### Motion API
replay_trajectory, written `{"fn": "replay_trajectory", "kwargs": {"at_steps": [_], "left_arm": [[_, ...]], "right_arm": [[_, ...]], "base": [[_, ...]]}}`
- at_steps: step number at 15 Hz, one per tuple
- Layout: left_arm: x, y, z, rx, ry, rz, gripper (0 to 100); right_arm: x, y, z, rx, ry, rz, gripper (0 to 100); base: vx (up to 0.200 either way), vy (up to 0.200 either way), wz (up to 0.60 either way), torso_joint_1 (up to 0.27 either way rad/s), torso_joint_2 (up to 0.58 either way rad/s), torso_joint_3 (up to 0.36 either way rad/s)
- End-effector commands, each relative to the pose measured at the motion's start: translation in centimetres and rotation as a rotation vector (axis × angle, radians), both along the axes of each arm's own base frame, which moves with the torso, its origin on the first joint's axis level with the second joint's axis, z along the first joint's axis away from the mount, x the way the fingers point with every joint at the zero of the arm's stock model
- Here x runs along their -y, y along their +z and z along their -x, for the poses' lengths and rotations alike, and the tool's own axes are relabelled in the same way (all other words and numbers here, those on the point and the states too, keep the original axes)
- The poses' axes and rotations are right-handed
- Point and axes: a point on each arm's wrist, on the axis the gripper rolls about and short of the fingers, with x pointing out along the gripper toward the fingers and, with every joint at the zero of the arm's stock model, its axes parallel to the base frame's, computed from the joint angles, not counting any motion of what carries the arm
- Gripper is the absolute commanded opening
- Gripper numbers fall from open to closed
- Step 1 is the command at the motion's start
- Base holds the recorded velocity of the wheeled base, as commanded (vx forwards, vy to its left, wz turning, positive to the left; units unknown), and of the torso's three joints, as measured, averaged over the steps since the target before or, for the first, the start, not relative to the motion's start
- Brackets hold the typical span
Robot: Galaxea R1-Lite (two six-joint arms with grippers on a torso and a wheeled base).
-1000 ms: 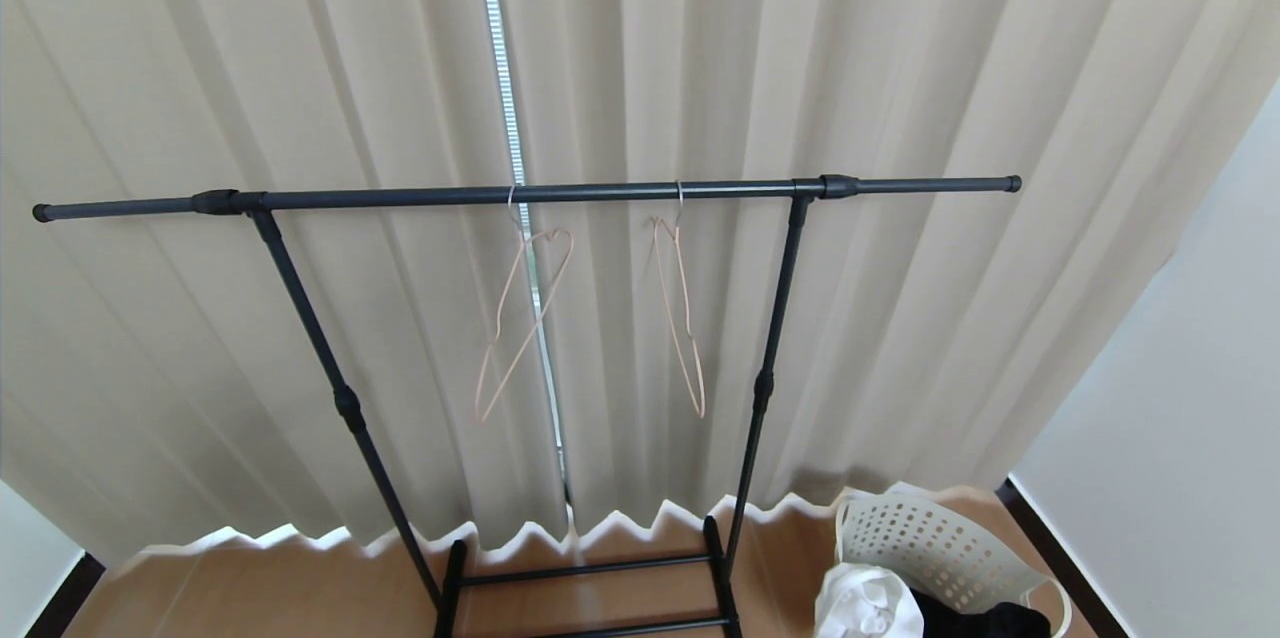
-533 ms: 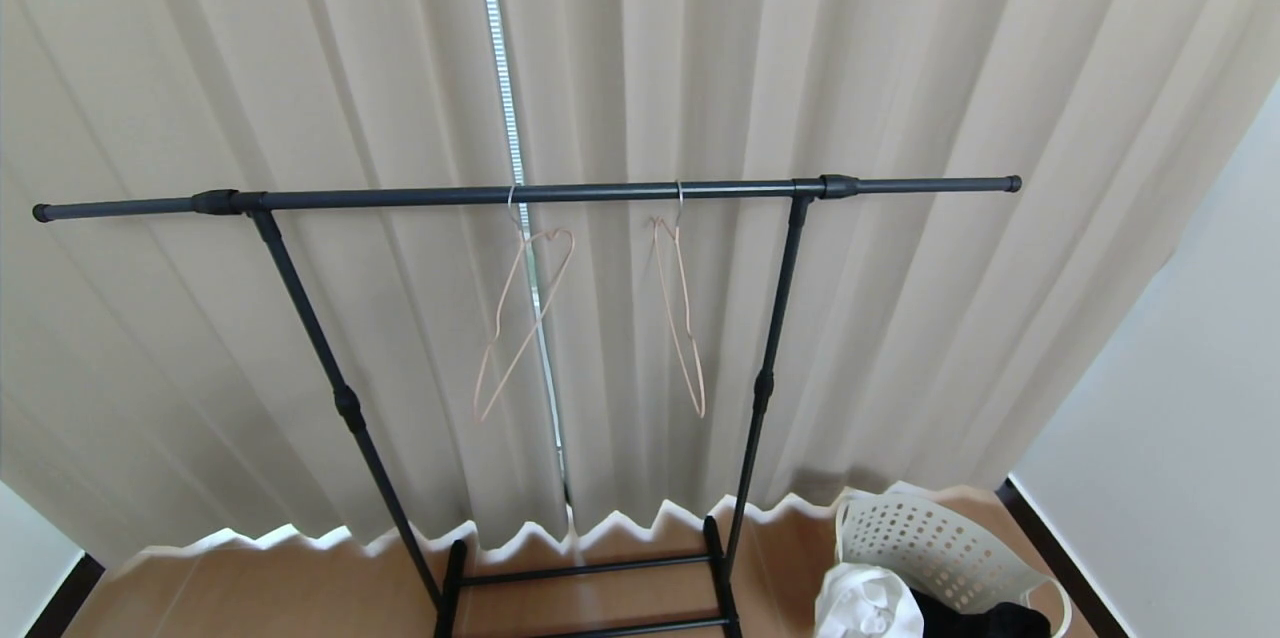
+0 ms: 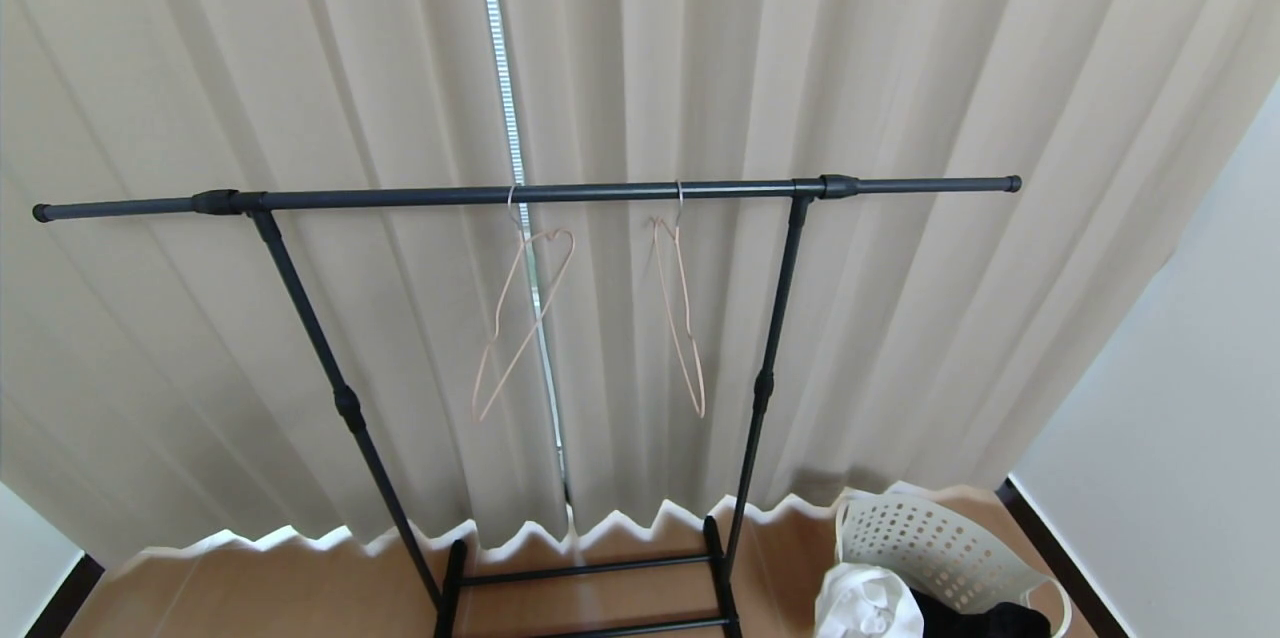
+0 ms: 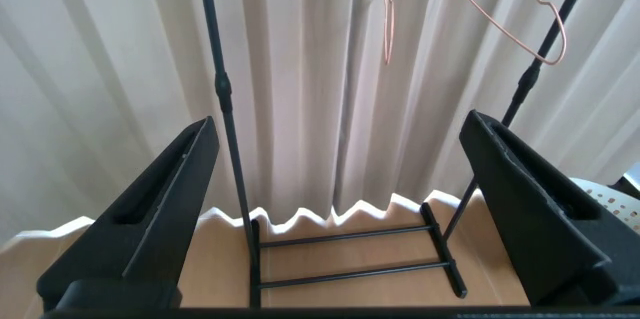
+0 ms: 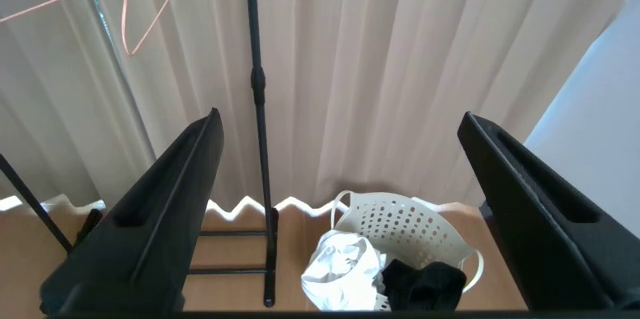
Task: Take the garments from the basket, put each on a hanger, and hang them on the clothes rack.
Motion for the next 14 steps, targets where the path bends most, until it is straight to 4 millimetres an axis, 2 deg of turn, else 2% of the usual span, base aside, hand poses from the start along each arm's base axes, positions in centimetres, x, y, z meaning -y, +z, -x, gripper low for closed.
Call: {"fn": "replay_trajectory", "kwargs": {"at_steps": [1, 14], "left_arm": [[0.00, 0.00, -0.01, -0.001, 0.000, 0.000, 100], [0.01, 0.01, 0.00, -0.003, -0.003, 0.000, 100]], "right_arm": [[0.00, 0.00, 0.00, 0.001, 0.001, 0.002, 100], [-0.01, -0.03, 0.00, -0.002, 0.005, 0.011, 100]], "base": [[0.000, 0.000, 0.00, 0.000, 0.00, 0.000], [0.000, 0.000, 0.00, -0.012, 0.03, 0.015]]}}
